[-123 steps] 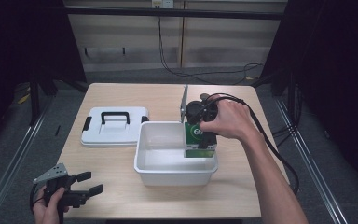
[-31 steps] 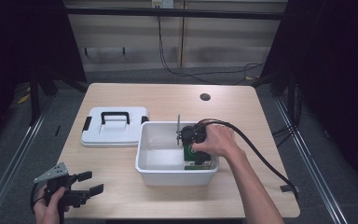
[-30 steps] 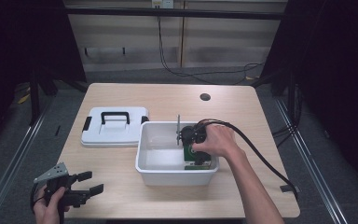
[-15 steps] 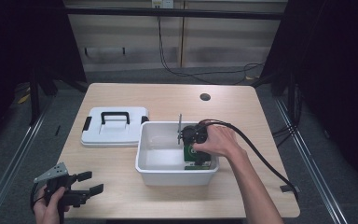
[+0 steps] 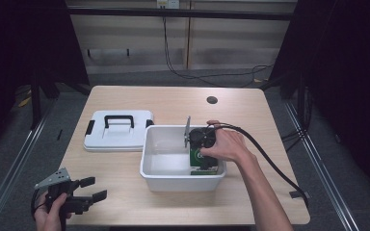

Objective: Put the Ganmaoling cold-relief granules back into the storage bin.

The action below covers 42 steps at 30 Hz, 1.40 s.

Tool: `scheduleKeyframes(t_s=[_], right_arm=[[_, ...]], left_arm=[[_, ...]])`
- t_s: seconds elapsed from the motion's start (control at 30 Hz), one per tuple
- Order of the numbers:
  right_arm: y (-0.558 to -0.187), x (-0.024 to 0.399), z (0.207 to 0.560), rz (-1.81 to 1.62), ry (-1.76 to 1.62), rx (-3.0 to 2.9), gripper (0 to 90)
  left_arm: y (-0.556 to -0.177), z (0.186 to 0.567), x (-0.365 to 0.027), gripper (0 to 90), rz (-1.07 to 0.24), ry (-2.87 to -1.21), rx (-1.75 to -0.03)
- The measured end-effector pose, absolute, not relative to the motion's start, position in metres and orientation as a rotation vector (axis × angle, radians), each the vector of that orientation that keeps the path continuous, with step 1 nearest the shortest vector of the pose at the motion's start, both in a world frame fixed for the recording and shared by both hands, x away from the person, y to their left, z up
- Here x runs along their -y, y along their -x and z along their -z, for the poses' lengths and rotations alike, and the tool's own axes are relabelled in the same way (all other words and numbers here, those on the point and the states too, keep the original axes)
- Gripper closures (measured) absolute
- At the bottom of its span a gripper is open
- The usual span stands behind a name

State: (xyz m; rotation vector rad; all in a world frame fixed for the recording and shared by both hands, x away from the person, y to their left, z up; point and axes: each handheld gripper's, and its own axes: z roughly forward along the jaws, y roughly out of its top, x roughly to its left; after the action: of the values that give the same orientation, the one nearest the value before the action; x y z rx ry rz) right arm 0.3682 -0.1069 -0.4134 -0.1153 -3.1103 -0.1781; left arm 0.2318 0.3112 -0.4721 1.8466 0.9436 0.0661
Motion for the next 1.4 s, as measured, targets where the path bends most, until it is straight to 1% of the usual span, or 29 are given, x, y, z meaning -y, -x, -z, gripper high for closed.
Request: scheduleKeyframes(t_s=[0.37,0.6,0.73,0.93,1.07,1.1,1.4], right_arm=[[-0.365,0.111,0.405,0.241,0.151,3.122,9.3],[-0.364,0.117,0.392,0.335,0.186,3.138,11.1],[-0.364,0.123,0.382,0.45,0.198,3.165,11.5],[-0.36,0.127,0.372,0.525,0.234,3.163,12.5],[-0.355,0.131,0.364,0.589,0.309,3.189,13.0],[-0.353,0.135,0.36,0.659,0.342,3.184,13.1],[-0.341,0.156,0.361,0.911,0.462,3.145,13.2]], left_arm=[[-0.232,0.472,-0.311,15.8,-0.067,-1.848,-0.944],[-0.232,0.472,-0.312,15.8,-0.068,-1.848,-0.948],[-0.232,0.473,-0.312,15.9,-0.065,-1.848,-0.947],[-0.231,0.472,-0.312,15.8,-0.07,-1.843,-0.948],[-0.231,0.472,-0.312,15.8,-0.071,-1.843,-0.949],[-0.231,0.472,-0.312,15.8,-0.07,-1.844,-0.95],[-0.231,0.472,-0.312,15.8,-0.075,-1.842,-0.949]])
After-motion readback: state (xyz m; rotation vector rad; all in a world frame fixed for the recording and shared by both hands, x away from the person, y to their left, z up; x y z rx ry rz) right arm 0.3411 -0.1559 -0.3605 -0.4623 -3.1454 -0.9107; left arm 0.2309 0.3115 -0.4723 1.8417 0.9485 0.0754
